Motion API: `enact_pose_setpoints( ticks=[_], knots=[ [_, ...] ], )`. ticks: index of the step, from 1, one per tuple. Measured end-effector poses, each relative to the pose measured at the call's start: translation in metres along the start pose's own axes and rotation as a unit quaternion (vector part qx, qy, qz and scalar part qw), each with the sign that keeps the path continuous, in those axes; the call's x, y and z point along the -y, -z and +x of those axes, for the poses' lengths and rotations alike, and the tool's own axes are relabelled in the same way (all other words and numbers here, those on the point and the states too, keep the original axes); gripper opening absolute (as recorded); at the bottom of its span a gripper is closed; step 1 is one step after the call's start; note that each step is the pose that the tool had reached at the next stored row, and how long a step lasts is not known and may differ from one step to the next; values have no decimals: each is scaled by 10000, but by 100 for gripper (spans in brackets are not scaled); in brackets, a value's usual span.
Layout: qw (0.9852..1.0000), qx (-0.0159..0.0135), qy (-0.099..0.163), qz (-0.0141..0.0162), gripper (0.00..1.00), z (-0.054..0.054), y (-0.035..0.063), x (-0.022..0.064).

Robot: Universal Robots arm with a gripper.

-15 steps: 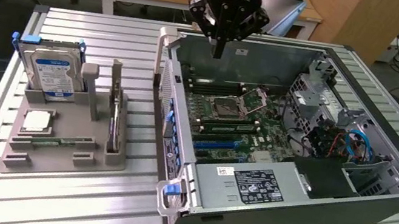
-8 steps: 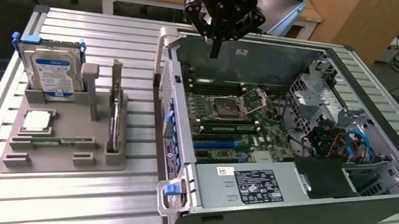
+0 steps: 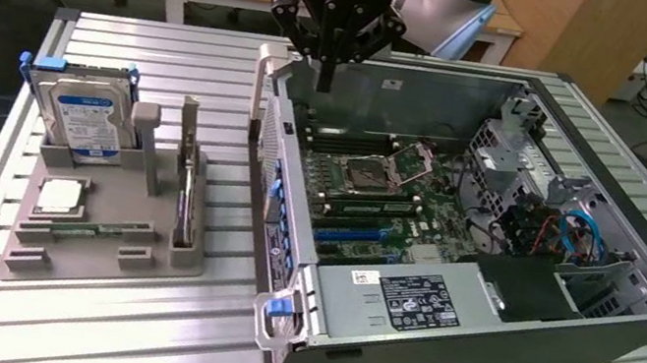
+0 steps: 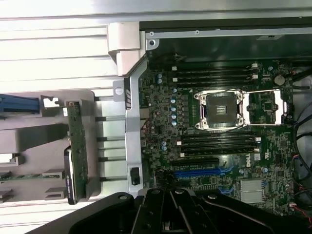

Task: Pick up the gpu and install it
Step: 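Reach for the gpu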

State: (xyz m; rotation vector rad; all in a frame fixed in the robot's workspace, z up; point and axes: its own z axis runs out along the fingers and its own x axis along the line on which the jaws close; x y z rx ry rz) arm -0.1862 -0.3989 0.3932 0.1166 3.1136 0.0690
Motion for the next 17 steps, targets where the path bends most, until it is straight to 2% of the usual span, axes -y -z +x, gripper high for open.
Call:
enact_pose_setpoints(
  ticks=[17],
  knots=[
    [10000,0,0,1,11,157,5,12]
  ],
)
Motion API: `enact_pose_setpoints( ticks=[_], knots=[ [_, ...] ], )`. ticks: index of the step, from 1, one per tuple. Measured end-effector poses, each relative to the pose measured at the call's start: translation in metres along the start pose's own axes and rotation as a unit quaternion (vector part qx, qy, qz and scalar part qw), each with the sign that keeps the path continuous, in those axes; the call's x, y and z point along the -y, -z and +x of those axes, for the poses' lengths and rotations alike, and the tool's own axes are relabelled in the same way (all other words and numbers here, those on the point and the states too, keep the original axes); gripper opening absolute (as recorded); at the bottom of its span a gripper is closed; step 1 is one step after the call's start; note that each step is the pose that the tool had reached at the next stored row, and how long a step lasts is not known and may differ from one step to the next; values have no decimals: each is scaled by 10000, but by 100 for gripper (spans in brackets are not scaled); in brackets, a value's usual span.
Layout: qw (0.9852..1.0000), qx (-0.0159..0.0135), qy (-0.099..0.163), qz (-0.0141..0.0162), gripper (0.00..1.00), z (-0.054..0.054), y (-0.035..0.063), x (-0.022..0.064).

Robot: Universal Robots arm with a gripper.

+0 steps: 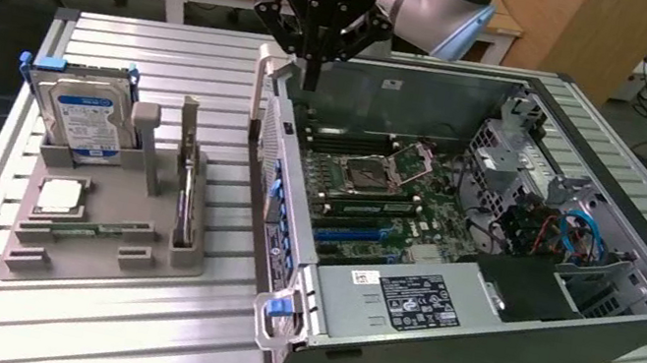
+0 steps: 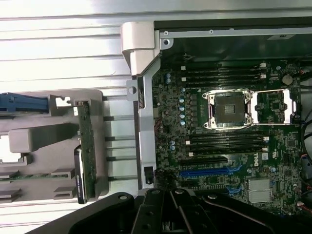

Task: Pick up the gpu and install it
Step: 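Reach for the gpu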

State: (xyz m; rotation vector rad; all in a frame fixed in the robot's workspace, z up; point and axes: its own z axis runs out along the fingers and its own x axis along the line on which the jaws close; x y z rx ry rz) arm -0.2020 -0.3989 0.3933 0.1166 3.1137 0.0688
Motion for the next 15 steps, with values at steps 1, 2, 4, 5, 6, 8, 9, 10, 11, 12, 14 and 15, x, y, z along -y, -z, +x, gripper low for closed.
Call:
enact_pose_setpoints(
  ticks=[1,2,4,5,6,8,9,10,11,12,14,15],
  knots=[
    [10000,0,0,0,11,9,0,1],
    [10000,0,0,0,11,18,0,1],
    [10000,0,0,0,11,42,1,3],
    [10000,0,0,0,11,54,1,4],
    [10000,0,0,-1,11,66,1,5],
    [10000,0,0,0,11,97,2,7],
    [10000,0,0,0,11,112,3,9],
    [10000,0,0,0,11,125,3,9],
    [10000,0,0,-1,11,136,3,10],
    [10000,0,0,0,11,147,4,11],
    [10000,0,0,0,11,168,4,12],
    [10000,0,0,0,11,177,5,13]
  ],
)
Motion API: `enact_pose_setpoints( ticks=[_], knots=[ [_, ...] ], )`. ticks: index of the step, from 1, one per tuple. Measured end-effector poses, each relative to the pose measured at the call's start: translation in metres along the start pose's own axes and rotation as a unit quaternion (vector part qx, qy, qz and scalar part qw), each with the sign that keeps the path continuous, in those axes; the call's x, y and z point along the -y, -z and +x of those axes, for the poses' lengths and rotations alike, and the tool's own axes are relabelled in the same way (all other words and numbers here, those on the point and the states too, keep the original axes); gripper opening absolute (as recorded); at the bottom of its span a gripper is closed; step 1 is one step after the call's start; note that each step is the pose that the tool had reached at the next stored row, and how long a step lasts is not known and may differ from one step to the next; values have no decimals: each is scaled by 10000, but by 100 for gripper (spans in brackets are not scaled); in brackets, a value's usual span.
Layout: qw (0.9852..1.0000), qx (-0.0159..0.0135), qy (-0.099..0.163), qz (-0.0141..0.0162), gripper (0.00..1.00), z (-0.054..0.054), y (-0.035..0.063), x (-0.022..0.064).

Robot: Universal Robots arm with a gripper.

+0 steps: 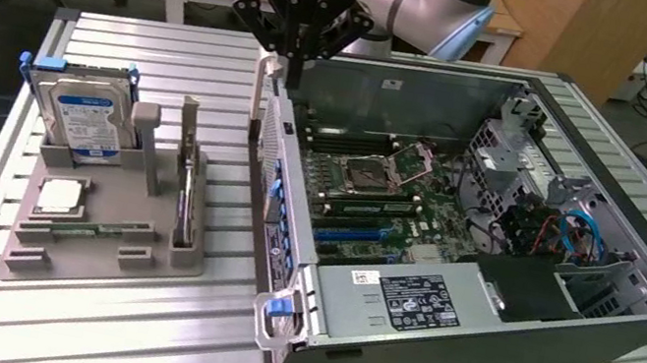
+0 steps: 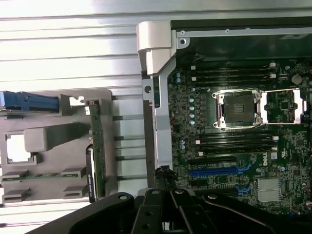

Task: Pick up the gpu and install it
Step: 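Reach for the gpu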

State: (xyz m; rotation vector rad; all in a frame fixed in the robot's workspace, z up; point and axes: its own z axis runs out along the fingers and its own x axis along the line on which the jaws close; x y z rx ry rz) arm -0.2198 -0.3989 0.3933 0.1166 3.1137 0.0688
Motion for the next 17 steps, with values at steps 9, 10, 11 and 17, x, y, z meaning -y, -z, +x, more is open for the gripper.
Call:
enact_pose_setpoints(
  ticks=[9,10,11,17],
  knots=[
    [10000,0,0,0,11,85,2,7],
    [10000,0,0,0,11,93,2,8],
    [10000,0,0,0,11,102,2,9],
    [10000,0,0,0,11,157,4,13]
  ],
)
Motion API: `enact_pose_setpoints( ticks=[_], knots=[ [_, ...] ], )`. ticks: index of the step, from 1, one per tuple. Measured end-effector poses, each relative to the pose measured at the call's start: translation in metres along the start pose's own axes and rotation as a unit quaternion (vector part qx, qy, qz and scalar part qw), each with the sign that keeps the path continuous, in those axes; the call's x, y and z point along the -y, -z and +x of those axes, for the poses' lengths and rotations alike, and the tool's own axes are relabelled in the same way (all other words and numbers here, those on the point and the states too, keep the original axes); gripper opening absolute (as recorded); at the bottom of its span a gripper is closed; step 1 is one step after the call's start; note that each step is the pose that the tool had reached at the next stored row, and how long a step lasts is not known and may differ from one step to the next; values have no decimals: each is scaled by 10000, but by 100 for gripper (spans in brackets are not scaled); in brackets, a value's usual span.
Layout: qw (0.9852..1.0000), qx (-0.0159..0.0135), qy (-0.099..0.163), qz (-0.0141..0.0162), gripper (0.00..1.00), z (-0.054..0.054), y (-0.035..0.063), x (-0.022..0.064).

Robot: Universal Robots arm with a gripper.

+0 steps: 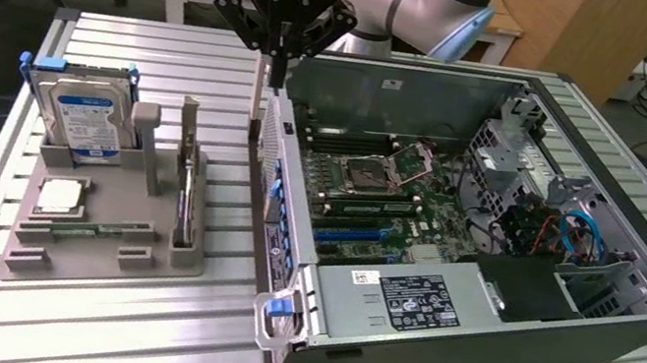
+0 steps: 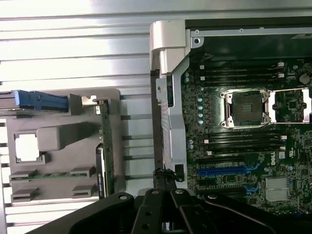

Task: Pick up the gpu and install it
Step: 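Reach for the gpu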

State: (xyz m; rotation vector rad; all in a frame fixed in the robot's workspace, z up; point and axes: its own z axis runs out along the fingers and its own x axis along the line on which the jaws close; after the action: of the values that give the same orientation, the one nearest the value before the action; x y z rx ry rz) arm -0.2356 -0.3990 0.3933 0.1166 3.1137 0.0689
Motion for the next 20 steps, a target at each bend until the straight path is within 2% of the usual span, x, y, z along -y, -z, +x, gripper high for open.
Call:
enact_pose_setpoints(
  ticks=[20],
  knots=[
    [10000,0,0,0,11,151,4,12]
  ],
)
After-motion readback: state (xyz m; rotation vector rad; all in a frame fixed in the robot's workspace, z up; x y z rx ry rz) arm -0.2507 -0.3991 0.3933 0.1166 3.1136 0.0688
